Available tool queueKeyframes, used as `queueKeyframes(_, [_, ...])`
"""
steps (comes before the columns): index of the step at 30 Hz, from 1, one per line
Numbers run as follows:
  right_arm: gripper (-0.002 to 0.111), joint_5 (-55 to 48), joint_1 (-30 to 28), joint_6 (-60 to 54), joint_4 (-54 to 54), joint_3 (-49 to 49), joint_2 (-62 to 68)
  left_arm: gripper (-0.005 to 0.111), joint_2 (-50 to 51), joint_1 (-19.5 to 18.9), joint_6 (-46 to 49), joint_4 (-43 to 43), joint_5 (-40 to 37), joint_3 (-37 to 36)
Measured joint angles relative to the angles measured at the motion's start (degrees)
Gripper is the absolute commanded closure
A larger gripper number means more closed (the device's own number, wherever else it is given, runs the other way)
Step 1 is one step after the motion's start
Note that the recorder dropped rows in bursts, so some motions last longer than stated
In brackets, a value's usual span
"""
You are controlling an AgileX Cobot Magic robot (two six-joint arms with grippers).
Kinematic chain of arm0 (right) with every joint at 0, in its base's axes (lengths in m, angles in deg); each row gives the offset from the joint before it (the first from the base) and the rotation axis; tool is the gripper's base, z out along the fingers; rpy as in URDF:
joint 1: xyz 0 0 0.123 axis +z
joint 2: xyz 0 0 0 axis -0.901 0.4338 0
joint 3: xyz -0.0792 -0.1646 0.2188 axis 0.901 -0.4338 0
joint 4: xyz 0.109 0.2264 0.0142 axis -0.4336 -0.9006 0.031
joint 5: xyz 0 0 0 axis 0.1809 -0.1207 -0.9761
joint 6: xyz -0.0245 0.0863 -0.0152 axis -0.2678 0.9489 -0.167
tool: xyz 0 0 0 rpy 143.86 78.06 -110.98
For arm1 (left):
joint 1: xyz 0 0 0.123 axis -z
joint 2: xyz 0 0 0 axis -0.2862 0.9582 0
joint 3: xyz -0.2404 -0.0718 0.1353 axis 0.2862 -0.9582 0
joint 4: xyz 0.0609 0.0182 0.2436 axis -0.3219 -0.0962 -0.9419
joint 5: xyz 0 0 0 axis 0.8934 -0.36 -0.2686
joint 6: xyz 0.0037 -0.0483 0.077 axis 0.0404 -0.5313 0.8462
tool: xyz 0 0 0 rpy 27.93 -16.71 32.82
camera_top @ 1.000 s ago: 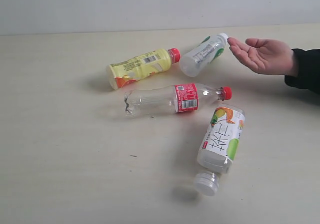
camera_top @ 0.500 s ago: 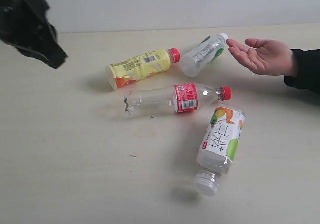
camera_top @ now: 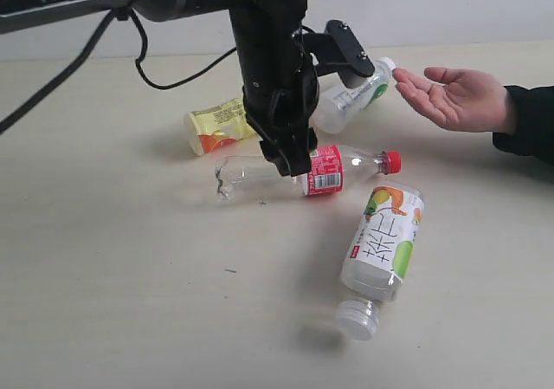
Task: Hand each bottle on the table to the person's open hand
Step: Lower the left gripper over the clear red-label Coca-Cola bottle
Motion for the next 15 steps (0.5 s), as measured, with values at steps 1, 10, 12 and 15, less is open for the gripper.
queueKeyframes(1, [0.108,0.00,0.00,0.00,0.00,0.00,0.00,0.036,1.41,0.00,1.11,0.00,-0.01,0.83])
queueKeyframes(10, [0.108,0.00,0.00,0.00,0.00,0.00,0.00,0.034,4.61,0.00,4.87,-0.62,0.90,1.40])
queueKeyframes(12, [0.108,0.00,0.00,0.00,0.00,0.00,0.00,0.034,4.97,0.00,5.21,-0.77,1.25,1.49])
queueKeyframes(15, [0.108,0.00,0.00,0.00,0.00,0.00,0.00,0.034,5.61,0.00,5.55,-0.84,1.94,1.49])
